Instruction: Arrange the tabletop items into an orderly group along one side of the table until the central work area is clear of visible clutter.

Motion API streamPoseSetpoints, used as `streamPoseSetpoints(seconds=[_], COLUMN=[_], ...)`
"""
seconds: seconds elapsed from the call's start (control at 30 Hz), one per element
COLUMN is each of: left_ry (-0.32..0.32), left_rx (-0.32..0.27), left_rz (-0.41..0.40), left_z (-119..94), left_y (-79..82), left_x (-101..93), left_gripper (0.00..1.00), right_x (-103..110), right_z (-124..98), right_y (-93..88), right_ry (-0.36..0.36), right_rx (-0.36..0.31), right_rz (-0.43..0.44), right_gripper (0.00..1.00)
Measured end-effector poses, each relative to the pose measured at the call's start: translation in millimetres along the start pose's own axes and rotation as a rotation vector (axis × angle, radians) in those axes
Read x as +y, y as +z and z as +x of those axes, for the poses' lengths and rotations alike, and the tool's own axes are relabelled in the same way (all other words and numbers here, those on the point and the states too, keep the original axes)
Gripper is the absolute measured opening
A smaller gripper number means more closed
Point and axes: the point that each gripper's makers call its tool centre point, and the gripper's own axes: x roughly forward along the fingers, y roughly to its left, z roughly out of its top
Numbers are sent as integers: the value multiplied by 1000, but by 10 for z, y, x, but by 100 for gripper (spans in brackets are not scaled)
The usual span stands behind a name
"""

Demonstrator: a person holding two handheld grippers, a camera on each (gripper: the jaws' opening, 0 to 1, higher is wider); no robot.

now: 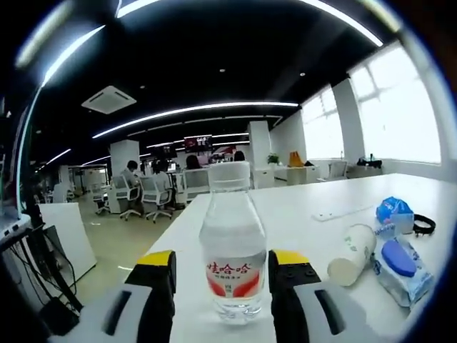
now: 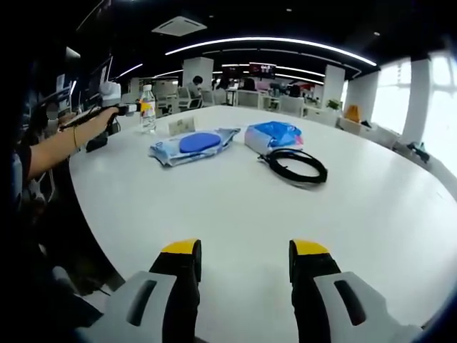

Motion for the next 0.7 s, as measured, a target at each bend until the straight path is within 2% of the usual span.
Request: streamPoseSetpoints(seconds=[0.13, 0.33, 0.5, 0.7], left_ry=[7, 7, 18, 18], left_rx=[5, -6, 9, 10], left_rz=[24, 8, -8, 2], left_z=[56, 115, 127, 151], left_y=[-40, -47, -81, -96], left_x=[-60, -77, -61, -74], left_gripper=[48, 47, 46, 46], right_x=[-2, -27, -52, -58], right_z=[16, 25, 22, 26], right_y=[-5, -18, -28, -37], right_ry=[3, 2, -2, -4], right_rx=[4, 5, 7, 11], right_rz=[-1, 5, 9, 7], right_gripper=[47, 47, 47, 47])
